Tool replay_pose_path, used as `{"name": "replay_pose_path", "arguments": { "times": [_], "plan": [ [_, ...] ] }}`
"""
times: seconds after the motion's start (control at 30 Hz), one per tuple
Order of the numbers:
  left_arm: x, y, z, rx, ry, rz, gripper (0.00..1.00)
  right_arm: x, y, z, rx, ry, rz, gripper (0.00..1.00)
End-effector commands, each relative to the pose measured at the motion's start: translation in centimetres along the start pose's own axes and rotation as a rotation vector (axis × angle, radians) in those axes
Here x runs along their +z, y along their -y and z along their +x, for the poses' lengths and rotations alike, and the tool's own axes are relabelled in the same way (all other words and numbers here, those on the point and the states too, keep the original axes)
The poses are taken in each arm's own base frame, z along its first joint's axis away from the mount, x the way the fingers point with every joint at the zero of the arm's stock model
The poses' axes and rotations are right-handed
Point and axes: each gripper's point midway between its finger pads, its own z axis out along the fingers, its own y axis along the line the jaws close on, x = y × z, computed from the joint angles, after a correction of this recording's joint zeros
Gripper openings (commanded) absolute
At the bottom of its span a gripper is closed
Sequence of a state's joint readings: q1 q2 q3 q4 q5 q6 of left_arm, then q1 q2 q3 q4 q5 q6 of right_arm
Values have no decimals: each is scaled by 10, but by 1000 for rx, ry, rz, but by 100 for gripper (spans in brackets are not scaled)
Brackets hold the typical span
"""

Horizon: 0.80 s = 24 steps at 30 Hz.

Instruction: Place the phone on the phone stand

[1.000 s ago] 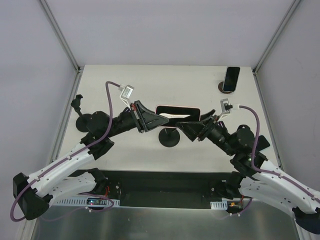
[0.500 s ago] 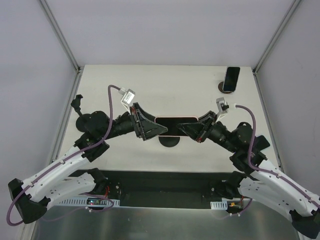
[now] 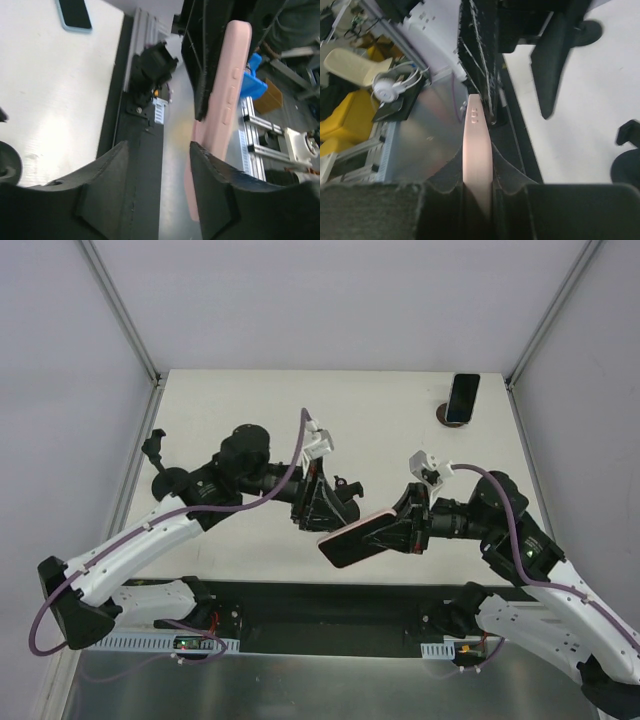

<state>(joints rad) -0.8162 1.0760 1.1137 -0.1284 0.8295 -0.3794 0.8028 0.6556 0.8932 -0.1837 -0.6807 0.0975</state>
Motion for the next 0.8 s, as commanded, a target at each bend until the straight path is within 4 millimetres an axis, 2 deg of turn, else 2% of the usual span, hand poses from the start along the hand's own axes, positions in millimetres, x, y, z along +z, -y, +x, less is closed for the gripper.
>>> {"name": "replay_pose_path", "arguments": {
  "times": [0.0, 0.1, 0.2, 0.27, 0.3, 0.37, 0.43, 0.63, 0.7, 0.77],
  "plan": [
    [7, 38, 33, 71, -144, 204, 55, -5, -18, -15, -78, 16, -68, 1],
    [9, 46, 39, 90, -158, 236, 64, -7, -21, -11, -83, 0, -85, 1],
    [7, 48, 38, 99, -148, 232, 65, -9, -23, -3, -82, -41, -96, 1],
    [8, 41, 31, 108, -113, 168, 66, -10, -23, 1, -85, -66, -97, 1],
    [5, 43, 28, 102, -99, 157, 69, -11, -23, 4, -79, -78, -97, 1],
    [2, 52, 21, 109, -86, 176, 84, -11, -23, 10, -62, -83, -104, 1],
    [-2, 60, 15, 106, -68, 190, 89, -9, -29, 6, -43, -51, -143, 1],
    [-4, 78, 8, 36, -65, 256, 87, -9, -30, 7, -48, -52, -142, 1],
    [-4, 79, 8, 15, -72, 262, 84, -9, -33, 5, -52, -54, -155, 1],
    [-3, 79, 7, 7, -66, 260, 87, -9, -34, 6, -54, -60, -156, 1]
  ]
}}
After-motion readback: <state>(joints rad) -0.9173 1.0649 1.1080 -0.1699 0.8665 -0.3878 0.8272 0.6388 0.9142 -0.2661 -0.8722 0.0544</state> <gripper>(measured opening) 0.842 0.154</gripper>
